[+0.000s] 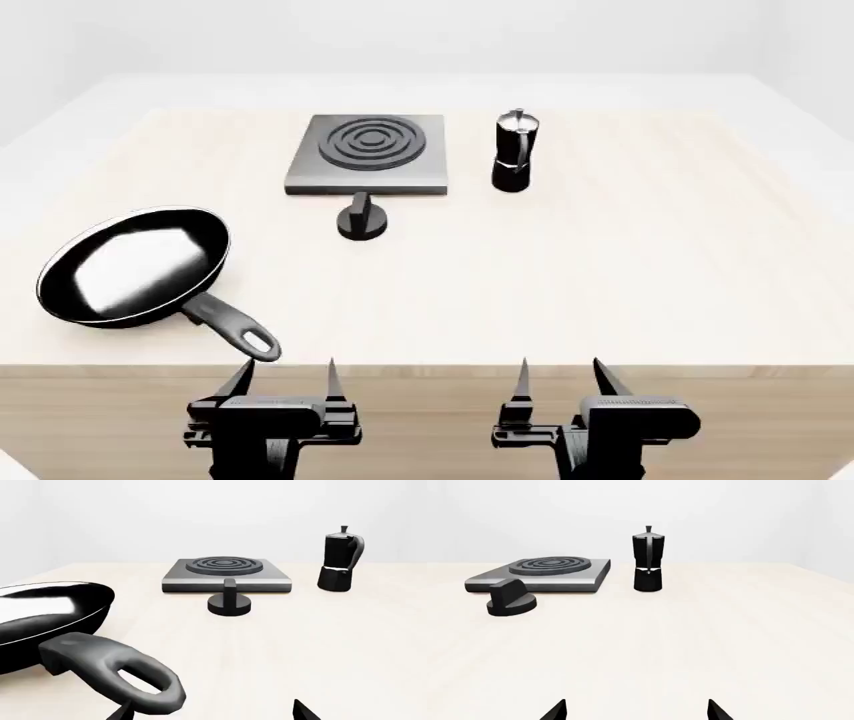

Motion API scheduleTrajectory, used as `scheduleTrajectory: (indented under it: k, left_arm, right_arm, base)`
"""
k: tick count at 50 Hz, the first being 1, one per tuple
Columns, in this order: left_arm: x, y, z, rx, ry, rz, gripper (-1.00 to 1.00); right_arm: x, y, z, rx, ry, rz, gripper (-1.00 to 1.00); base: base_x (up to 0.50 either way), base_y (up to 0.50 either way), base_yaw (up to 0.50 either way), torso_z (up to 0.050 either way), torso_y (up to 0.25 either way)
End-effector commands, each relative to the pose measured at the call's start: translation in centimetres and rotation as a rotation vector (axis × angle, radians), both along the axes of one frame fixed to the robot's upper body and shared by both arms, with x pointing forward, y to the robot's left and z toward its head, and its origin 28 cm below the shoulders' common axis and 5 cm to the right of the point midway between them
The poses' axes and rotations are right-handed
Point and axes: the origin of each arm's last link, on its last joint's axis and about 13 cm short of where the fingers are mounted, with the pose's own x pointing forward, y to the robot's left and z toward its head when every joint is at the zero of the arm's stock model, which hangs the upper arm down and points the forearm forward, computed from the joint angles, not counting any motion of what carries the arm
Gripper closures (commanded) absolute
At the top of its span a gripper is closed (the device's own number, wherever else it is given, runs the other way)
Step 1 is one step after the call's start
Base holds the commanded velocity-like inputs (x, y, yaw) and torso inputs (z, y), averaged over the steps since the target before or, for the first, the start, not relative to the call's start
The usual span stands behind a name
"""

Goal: Turn on the stove and put the moka pot on it.

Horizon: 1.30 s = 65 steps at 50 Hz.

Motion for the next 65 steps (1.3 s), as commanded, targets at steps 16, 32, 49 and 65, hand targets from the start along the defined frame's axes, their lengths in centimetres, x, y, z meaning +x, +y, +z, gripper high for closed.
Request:
scheduleTrajectory:
  k: [16, 32, 49, 65]
  left_arm:
    - [-0.2, 0.5, 1.9, 0.056, -0.054, 0.038, -1.0]
    - [-3.2, 0.1, 9.1, 0.053, -0.277, 0.016, -1.0]
    - [-5.7, -0.1, 13.0, 0.042, -0.401, 0.0, -1.0]
    - [-5.9, -0.3, 13.1, 0.047, -0.401, -0.013, -1.0]
  right_arm:
    - [-1.2, -0.6, 2.7, -0.047, -0.06, -0.045, -1.0]
    - [-4.2, -1.0, 11.3, 0.029, -0.345, -0.105, -1.0]
    - [-5.7, -0.9, 14.3, 0.036, -0.451, -0.153, -1.0]
    - [-5.7, -1.0, 14.2, 0.056, -0.463, -0.121, -1.0]
  base:
    - [0.0, 0.0, 0.0, 0.0, 0.0]
    - [0.0, 0.0, 0.0, 0.0, 0.0]
    - [0.0, 0.0, 0.0, 0.0, 0.0]
    - [0.16, 0.0, 0.0, 0.0, 0.0]
